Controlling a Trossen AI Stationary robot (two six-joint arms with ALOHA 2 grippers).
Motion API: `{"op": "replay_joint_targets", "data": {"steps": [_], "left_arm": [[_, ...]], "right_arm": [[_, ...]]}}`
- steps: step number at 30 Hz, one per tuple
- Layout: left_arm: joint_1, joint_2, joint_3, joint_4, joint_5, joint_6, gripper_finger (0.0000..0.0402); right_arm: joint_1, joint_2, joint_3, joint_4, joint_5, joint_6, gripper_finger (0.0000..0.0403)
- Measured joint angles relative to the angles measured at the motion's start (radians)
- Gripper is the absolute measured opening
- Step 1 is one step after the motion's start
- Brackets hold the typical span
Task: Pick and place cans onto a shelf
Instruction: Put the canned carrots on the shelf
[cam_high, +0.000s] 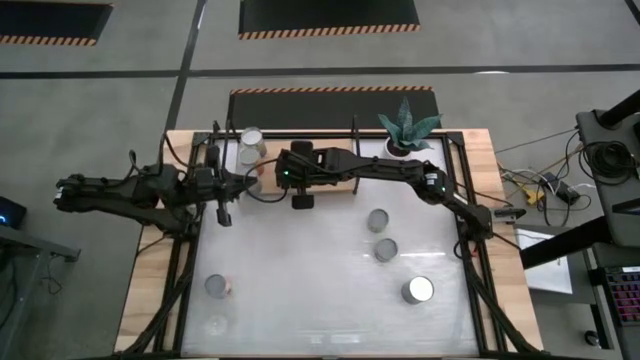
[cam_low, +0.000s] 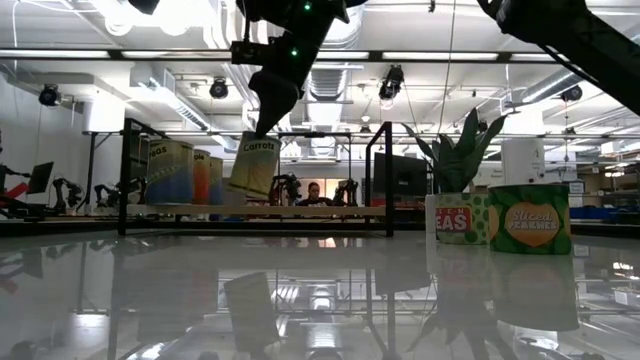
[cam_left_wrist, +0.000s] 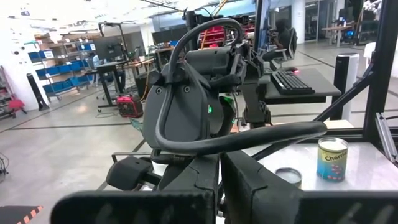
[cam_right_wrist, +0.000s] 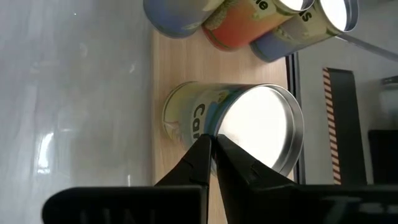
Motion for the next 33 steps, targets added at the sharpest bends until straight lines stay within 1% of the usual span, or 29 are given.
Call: {"op": "replay_joint_targets", "data": {"steps": [20,33], "left_arm": [[0.0,0.0,0.0,-0.001,0.0,0.0,0.0],[0.0,0.0,0.001,0.0,0.0,0.0,0.0]], "right_arm": [[0.0,0.047,-0.001,0.024,-0.008,-0.026,0.0009],[0.0,0.048,-0.001,0.032,0.0,-0.039,0.0009]]}}
